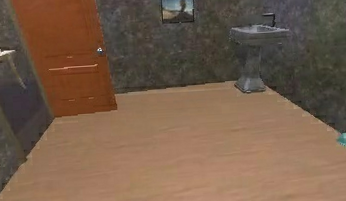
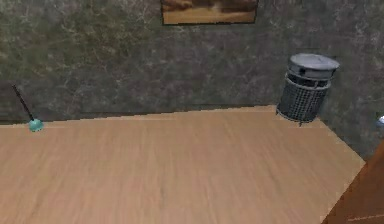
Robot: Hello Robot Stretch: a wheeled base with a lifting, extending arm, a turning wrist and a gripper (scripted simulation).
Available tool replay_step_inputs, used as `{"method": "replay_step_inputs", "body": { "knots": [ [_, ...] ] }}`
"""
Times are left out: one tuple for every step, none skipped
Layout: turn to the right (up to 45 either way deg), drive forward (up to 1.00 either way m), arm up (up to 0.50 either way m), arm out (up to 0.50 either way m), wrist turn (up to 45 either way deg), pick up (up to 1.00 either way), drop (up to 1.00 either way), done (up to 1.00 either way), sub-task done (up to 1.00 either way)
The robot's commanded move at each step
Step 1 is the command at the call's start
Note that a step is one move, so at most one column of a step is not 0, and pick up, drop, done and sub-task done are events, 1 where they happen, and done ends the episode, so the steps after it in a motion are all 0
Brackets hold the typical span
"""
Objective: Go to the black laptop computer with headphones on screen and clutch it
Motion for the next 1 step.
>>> {"method": "replay_step_inputs", "body": {
  "knots": [
    [0.0, 1.0, 0.0, 0.0, 0.0, 0.0, 0.0, 0.0, 0.0]
  ]
}}
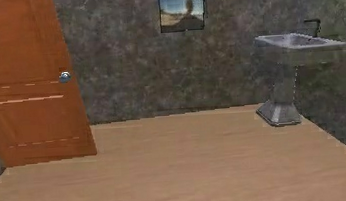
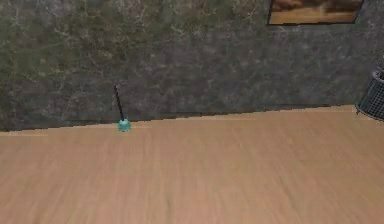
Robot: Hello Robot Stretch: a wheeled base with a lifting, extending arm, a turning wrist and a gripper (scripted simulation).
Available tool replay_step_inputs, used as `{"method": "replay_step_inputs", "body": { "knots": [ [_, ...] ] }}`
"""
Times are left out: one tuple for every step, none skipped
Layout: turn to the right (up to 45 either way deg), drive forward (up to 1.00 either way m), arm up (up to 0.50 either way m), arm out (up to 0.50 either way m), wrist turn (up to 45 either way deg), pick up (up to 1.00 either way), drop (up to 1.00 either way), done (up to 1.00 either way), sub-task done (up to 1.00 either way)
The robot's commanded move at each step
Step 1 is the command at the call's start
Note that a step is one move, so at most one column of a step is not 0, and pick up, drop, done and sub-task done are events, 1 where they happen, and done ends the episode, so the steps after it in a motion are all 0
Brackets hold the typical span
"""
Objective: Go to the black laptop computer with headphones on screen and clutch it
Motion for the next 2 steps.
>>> {"method": "replay_step_inputs", "body": {
  "knots": [
    [-24.0, 0.0, 0.0, 0.0, 0.0, 0.0, 0.0, 0.0, 0.0],
    [0.0, 0.05, 0.0, 0.0, 0.0, 0.0, 0.0, 0.0, 0.0]
  ]
}}
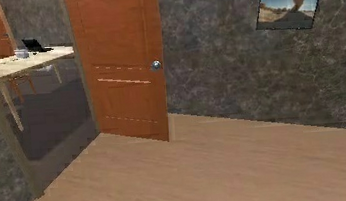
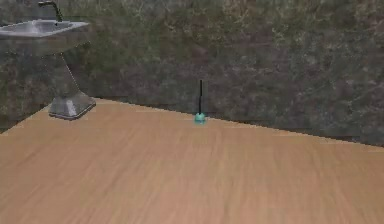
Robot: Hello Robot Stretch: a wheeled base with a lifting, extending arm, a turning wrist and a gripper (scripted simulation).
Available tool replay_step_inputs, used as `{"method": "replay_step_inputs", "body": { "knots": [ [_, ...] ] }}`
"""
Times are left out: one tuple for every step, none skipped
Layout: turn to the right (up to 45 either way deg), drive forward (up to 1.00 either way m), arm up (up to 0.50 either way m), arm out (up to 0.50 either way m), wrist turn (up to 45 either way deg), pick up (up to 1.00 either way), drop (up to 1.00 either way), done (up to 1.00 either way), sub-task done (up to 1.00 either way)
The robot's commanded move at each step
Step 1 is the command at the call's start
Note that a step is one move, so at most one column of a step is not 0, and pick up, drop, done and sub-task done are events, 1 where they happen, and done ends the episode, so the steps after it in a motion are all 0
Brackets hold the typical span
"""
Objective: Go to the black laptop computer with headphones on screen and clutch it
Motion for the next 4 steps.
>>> {"method": "replay_step_inputs", "body": {
  "knots": [
    [-18.0, 0.0, 0.0, 0.0, 0.0, 0.0, 0.0, 0.0, 0.0],
    [0.0, 1.0, 0.0, 0.0, 0.0, 0.0, 0.0, 0.0, 0.0],
    [0.0, 0.45, 0.0, 0.0, 0.0, 0.0, 0.0, 0.0, 0.0],
    [-45.0, 0.0, 0.0, 0.0, 0.0, 0.0, 0.0, 0.0, 0.0]
  ]
}}
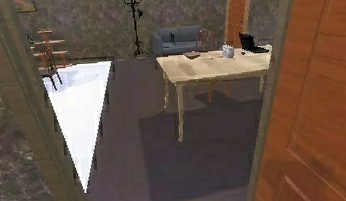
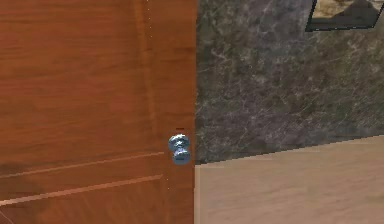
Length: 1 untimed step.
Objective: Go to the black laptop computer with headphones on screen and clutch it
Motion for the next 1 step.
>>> {"method": "replay_step_inputs", "body": {
  "knots": [
    [-3.0, 0.0, 0.0, 0.0, 0.0, 0.0, 0.0, 0.0, 0.0]
  ]
}}
